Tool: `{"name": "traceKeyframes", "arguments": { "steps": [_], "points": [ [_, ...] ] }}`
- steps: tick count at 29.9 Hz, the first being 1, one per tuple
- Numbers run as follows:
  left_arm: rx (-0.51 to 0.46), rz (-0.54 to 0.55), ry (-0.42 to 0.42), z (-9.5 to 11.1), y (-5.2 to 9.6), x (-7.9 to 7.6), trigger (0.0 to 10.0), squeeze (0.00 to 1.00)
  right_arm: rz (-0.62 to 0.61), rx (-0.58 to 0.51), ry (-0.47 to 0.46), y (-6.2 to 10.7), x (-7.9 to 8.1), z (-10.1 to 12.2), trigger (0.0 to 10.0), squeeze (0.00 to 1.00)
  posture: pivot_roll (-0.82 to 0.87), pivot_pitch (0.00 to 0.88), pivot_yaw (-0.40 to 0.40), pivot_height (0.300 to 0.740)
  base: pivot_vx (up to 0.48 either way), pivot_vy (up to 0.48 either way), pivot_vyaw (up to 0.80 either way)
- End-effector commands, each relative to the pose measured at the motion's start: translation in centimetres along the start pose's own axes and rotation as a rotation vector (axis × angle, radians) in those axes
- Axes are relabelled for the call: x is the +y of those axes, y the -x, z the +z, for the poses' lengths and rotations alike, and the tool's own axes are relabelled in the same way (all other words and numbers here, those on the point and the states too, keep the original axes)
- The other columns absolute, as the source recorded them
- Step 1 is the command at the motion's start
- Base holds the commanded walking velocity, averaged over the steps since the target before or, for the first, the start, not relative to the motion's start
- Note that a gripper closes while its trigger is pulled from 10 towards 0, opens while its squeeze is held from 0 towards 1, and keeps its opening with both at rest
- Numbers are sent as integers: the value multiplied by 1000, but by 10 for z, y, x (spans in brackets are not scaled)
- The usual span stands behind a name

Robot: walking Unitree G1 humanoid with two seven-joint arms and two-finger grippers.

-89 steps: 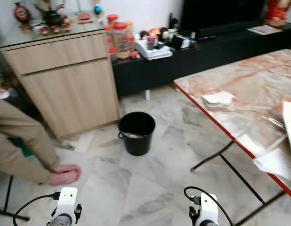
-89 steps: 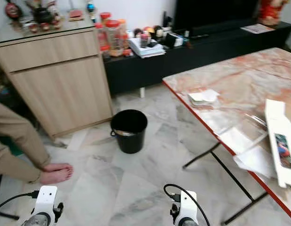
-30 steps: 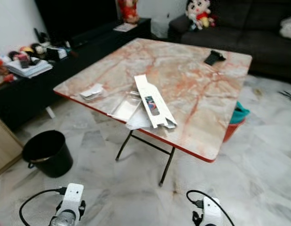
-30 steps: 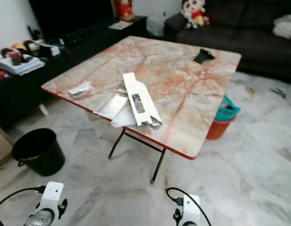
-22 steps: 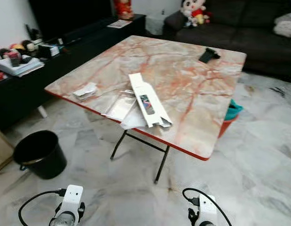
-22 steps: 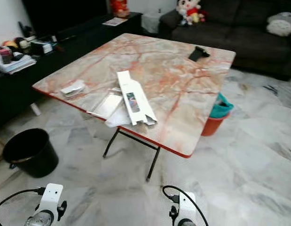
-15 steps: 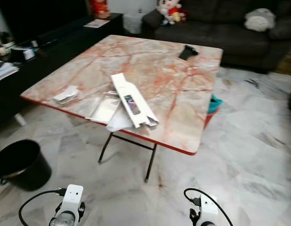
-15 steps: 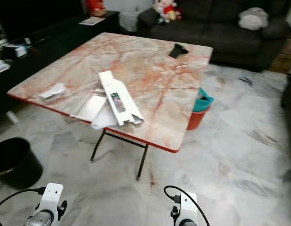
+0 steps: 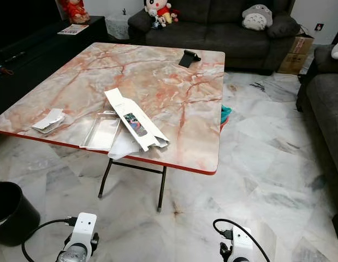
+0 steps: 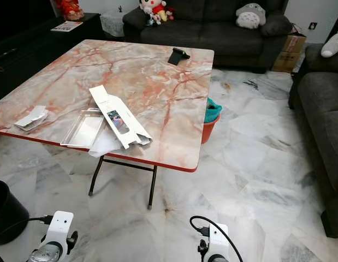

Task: Picking trash to rubbish bin

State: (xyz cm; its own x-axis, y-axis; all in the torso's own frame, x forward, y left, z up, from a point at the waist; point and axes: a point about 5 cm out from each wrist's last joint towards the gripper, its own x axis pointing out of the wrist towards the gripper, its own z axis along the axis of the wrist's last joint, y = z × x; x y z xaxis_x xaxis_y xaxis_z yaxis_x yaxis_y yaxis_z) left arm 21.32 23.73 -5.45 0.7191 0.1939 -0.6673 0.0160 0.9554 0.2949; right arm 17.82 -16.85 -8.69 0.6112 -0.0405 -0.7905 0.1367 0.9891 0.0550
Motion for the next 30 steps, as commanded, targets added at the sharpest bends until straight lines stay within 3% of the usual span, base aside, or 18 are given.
{"name": "traceKeyframes", "arguments": {
  "steps": [1, 12, 17, 27, 30],
  "points": [
    [-5, -1, -16, 1, 0, 2, 10000, 0, 1, -6, -9, 0, 0, 2, 10000, 0, 180, 0, 22, 740, 0, 0, 0],
    [-142, -15, -64, 41, -8, -4, 10000, 0, 6, -53, -22, -3, 3, 16, 10000, 0, 180, 0, 25, 740, 0, 0, 0],
    [-129, 0, -110, 39, -8, -2, 10000, 0, 5, -53, -27, -3, 4, 17, 10000, 0, 174, 0, 35, 740, 0, 0, 0],
    [-81, 8, -128, 25, -5, 3, 10000, 0, 1, -46, -41, -2, 4, 13, 10000, 0, 176, 0, 40, 740, 0, -293, -780],
    [-66, 16, -121, 21, -5, 5, 10000, 0, -3, -48, -46, -2, 4, 12, 10000, 0, 176, 0, 42, 740, 0, 0, 0]
  ]
}}
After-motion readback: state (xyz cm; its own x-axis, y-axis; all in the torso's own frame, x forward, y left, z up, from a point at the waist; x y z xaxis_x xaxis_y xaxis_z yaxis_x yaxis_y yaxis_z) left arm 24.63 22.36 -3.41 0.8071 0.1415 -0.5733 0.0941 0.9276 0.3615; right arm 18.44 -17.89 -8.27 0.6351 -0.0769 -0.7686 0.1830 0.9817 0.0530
